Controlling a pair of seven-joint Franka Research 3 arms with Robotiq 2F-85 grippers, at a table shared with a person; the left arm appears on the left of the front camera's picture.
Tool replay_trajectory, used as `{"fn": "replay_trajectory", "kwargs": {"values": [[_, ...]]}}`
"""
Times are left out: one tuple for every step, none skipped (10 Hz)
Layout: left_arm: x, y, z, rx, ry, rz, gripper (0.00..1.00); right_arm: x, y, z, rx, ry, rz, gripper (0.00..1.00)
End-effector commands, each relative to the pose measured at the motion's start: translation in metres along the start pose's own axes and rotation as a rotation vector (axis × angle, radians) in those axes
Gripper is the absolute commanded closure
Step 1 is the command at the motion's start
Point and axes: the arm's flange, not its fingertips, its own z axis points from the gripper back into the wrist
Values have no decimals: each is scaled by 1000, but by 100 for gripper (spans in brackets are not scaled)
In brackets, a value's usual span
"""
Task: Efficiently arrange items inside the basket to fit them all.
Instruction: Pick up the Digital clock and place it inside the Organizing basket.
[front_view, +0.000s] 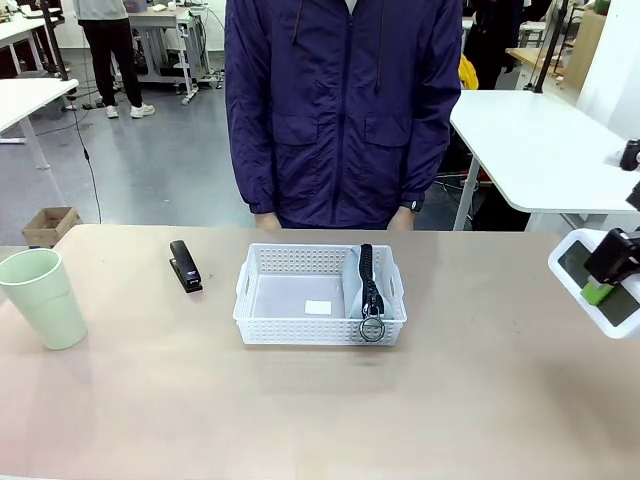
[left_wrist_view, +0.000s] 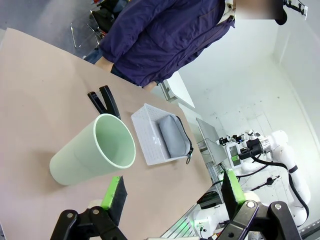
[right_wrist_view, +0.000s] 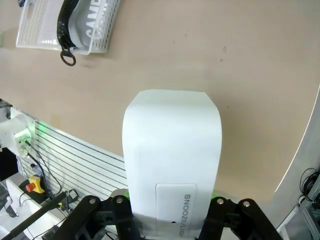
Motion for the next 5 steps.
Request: {"fn": "replay_trajectory", "kwargs": {"values": [[1,-1,0,-19,-14,-26,0,33,22,5,-58,-20,92,48],[1,-1,0,-19,-14,-26,0,80,55,4,-105,-33,217,48],[1,-1,0,-19,-14,-26,0,126,93,-4,-141,-3,299,48],[1,-1,0,-19,-14,-26,0,168,138,-17,-174,24,383,48],[1,-1,0,-19,-14,-26,0,196,179,-31,-178,40,464,48]]}}
